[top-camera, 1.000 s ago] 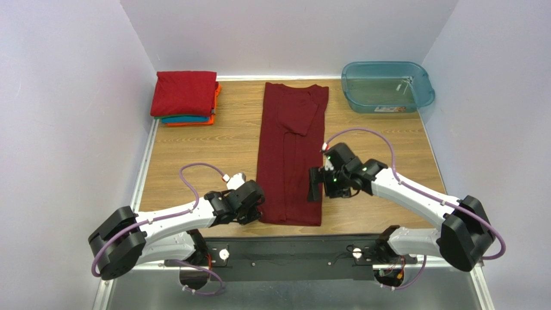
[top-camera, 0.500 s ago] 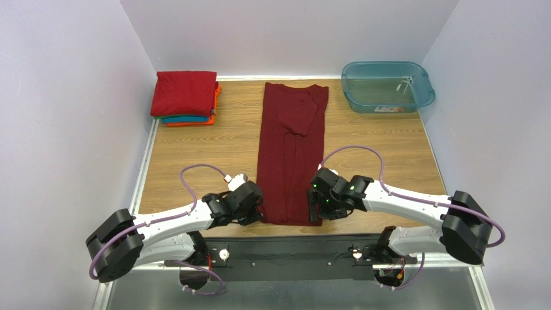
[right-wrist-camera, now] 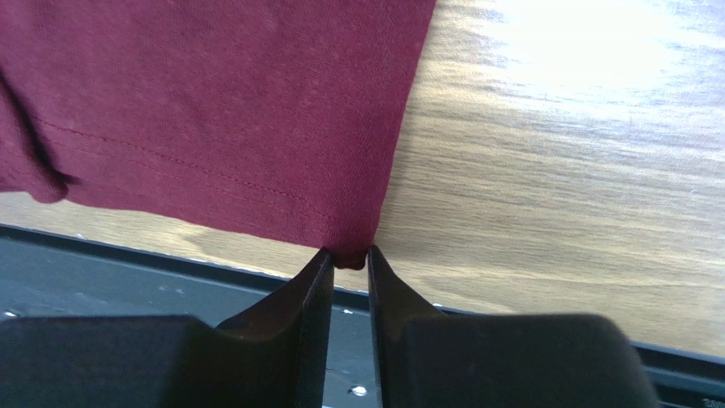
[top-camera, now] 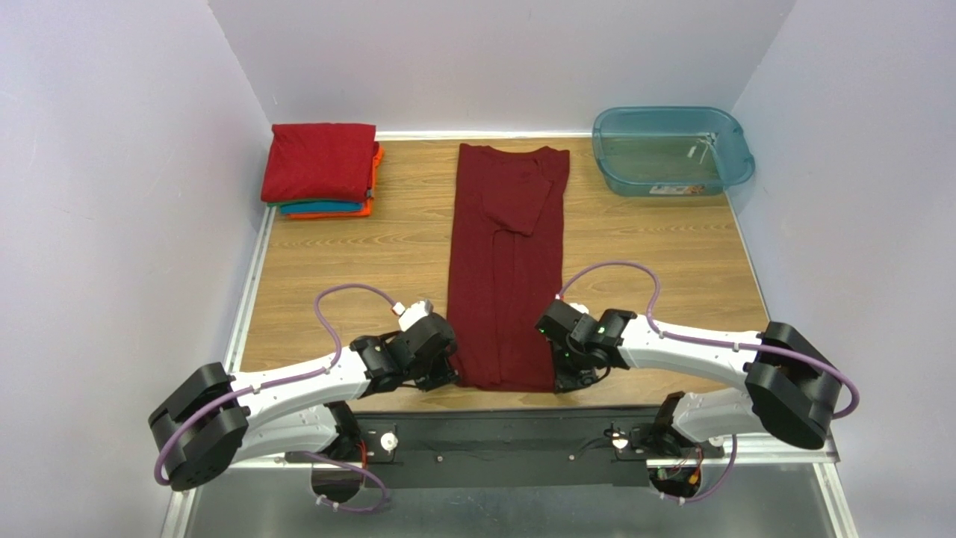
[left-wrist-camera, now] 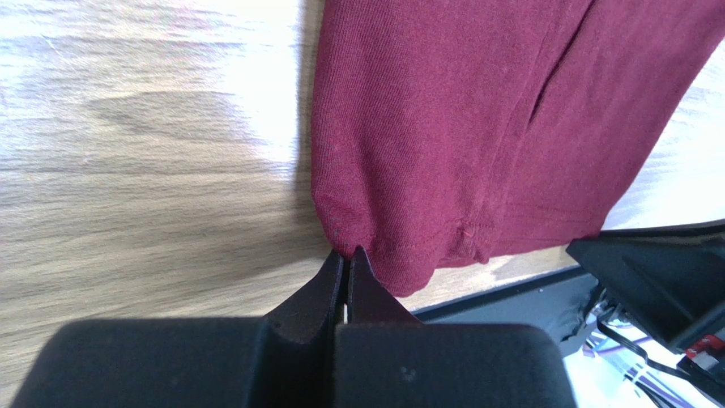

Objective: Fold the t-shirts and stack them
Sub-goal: Fold the tshirt

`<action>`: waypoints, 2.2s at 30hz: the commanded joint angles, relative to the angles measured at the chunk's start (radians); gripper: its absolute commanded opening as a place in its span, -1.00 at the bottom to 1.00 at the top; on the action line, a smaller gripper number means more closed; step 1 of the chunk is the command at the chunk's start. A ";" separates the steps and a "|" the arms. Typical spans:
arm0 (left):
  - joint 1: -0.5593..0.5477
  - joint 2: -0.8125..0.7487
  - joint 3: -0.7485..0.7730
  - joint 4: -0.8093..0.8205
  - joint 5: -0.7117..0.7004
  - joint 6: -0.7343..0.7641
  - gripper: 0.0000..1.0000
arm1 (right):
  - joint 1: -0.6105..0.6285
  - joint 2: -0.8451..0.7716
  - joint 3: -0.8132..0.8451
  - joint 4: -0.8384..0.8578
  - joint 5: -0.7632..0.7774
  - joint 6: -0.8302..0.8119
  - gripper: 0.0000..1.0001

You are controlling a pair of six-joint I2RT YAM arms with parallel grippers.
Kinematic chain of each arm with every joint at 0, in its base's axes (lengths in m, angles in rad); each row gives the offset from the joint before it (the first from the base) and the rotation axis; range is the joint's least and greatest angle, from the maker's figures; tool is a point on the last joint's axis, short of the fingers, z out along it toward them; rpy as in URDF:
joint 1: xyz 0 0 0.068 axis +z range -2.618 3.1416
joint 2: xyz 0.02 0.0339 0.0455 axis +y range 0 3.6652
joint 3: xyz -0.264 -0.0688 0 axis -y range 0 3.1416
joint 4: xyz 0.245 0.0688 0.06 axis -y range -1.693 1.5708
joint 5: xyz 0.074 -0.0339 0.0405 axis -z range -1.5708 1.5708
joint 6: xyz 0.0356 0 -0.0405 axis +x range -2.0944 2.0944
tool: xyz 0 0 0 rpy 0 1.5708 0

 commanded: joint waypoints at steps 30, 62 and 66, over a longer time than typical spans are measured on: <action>-0.309 -0.163 0.151 -0.224 -0.155 -0.241 -1.00 | 0.009 -0.287 0.048 -0.116 0.088 -0.047 -0.99; 0.235 0.074 0.400 0.141 -0.184 0.331 -1.00 | -0.237 0.050 0.407 0.209 0.432 -0.343 -0.99; 0.279 0.151 0.444 0.135 -0.164 0.370 -1.00 | -0.255 0.090 0.438 0.221 0.429 -0.353 -0.99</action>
